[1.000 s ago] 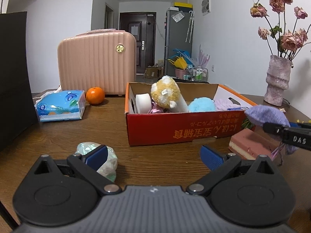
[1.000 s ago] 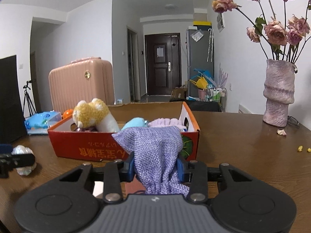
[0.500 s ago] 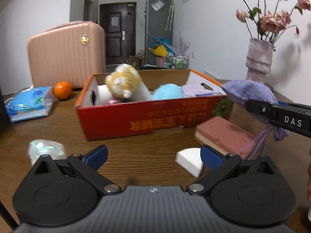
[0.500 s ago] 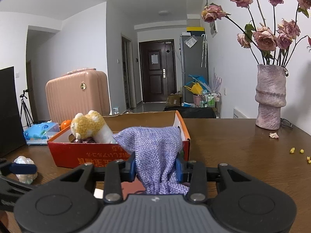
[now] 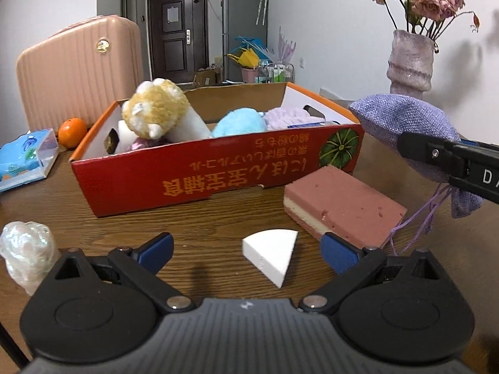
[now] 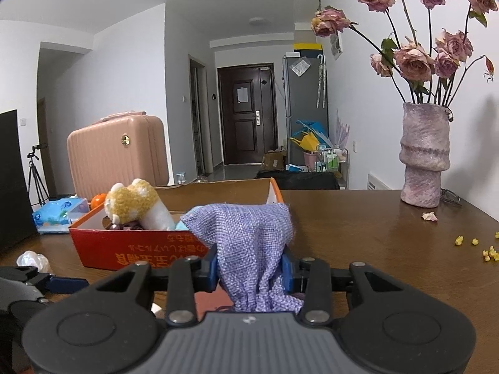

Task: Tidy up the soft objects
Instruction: 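Grasp white triangular sponge wedge with left tool while right tool holds purple pouch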

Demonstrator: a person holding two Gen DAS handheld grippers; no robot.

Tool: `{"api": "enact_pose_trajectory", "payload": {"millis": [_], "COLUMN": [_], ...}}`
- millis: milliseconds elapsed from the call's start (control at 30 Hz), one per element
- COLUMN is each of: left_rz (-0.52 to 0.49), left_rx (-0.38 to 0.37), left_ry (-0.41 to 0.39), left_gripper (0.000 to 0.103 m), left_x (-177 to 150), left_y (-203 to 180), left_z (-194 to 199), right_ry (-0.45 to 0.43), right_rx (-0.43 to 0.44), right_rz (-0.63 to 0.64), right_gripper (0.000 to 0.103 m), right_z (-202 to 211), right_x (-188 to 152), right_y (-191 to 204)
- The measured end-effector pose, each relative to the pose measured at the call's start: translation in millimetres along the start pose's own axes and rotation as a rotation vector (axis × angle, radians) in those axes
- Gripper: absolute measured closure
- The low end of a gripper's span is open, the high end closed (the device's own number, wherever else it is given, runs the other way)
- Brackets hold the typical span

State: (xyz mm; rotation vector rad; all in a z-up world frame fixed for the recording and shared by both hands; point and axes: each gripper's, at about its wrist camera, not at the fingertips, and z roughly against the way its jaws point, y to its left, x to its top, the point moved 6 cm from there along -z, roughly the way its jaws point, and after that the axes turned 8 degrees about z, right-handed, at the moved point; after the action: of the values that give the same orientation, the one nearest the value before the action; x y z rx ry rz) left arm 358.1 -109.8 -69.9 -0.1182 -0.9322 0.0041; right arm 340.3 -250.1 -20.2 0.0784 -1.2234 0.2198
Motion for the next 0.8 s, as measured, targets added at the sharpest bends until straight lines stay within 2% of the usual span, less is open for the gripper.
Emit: {"api": "enact_pose_trajectory", "payload": {"millis": [100,400,533,667,800], "left_rz": [-0.015,-0.017,-0.010,-0.012,-0.019], "left_rx": [-0.006,-0.017,-0.034,-0.044,-0.052], "left_ry": [0.007,0.055,0.086,0.095,0.093], "left_gripper": [0.005,0.030,0.050,0.063,0.066], "left_x": [0.1,-2.5,-4.1,-5.3,-5.8], "left_y": [-8.1,-20.1,-20.4,-20.3,-21.1], "left_z": [-4.3,-17.2,-22.2,-23.9,-23.2], "right_ry": [0.007,0.018,0.028,0.040,0.042], "right_rx": [-0.004,-0.012,-0.015,-0.017,-0.017], "right_rz": [-0.004,-0.011,-0.011,-0.011,-0.011], "right_gripper": [0.067,0.067,0.067,0.066,0.066], "right_z": [-1.0,-4.2,-7.0,-10.3,-11.1], "right_x": [-0.7,-1.7,-3.1,-5.4,-6.0], "right_y": [-2.2,-3.6,-3.8,-3.7,-3.4]}}
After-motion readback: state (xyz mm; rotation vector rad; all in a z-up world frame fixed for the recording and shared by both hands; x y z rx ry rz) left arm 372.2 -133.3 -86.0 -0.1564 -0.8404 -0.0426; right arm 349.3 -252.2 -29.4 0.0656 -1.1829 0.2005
